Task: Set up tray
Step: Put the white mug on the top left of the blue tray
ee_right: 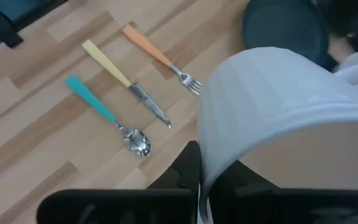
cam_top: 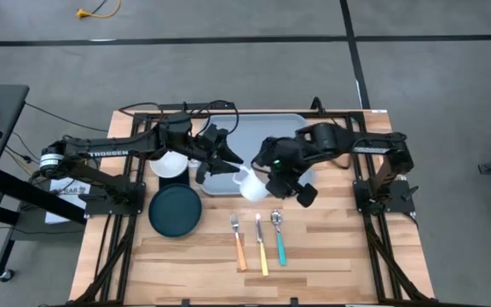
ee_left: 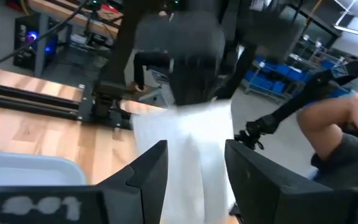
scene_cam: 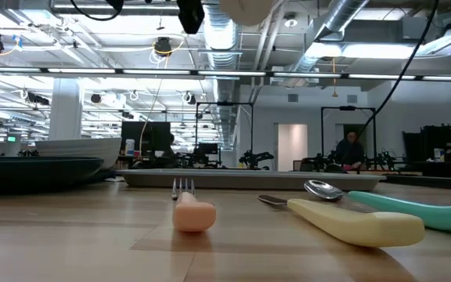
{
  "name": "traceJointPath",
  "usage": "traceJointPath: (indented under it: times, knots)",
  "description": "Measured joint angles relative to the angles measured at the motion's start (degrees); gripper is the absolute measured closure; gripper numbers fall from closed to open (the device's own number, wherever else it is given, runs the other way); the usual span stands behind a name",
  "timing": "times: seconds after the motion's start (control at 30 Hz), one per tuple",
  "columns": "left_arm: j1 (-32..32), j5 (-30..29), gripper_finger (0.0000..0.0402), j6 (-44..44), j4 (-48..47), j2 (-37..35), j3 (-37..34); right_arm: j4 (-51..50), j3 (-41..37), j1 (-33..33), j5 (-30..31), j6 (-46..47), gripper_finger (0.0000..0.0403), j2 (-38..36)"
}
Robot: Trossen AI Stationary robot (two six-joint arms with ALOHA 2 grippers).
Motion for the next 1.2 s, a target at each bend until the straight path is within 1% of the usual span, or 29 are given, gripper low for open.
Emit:
traceJointPath:
  times: [0.1,0.17,0.23,0.3,0.43,0.57,0.67,0.8,1.1,1.2]
  knots:
    - [0.0,1.6,0.0255,1.5,-2.3,0.8,2.4,-1.0,-0.2,-0.2,-1.5,-0.1,0.0403,1.5]
    - [0.2,2.4,0.0255,2.8,-8.0,1.2,4.2,-0.5,0.0,-0.4,-1.6,-1.1,0.0403,2.0]
    - [0.1,2.5,0.0255,5.3,-12.0,3.1,7.1,-1.4,-0.1,-0.4,-1.5,-1.2,0.0403,2.9]
    - [0.1,3.1,0.0255,7.3,-18.5,4.3,8.7,-1.2,0.3,-0.4,-1.5,-1.6,0.0403,3.7]
    - [0.1,4.5,0.0255,11.4,-25.1,7.9,12.2,-2.2,0.6,-0.4,-1.5,-1.2,0.0403,3.5]
    - [0.1,5.0,0.0255,14.4,-28.5,10.6,13.5,-3.2,0.5,0.2,-0.6,0.0,0.0403,3.6]
    - [0.1,5.1,0.0255,16.6,-28.2,11.4,13.7,-3.9,0.5,0.8,0.0,1.0,0.0403,3.6]
    - [0.1,4.7,0.0255,17.7,-26.8,11.2,13.7,-4.3,0.5,1.7,2.6,1.5,0.0403,3.6]
    - [-0.2,4.7,0.0255,17.3,-26.0,10.9,15.2,-4.5,0.5,1.8,2.5,1.3,0.0403,4.0]
    - [-0.5,3.5,0.0255,17.7,-26.4,10.9,15.2,-4.3,0.5,1.8,2.6,1.3,0.0403,4.0]
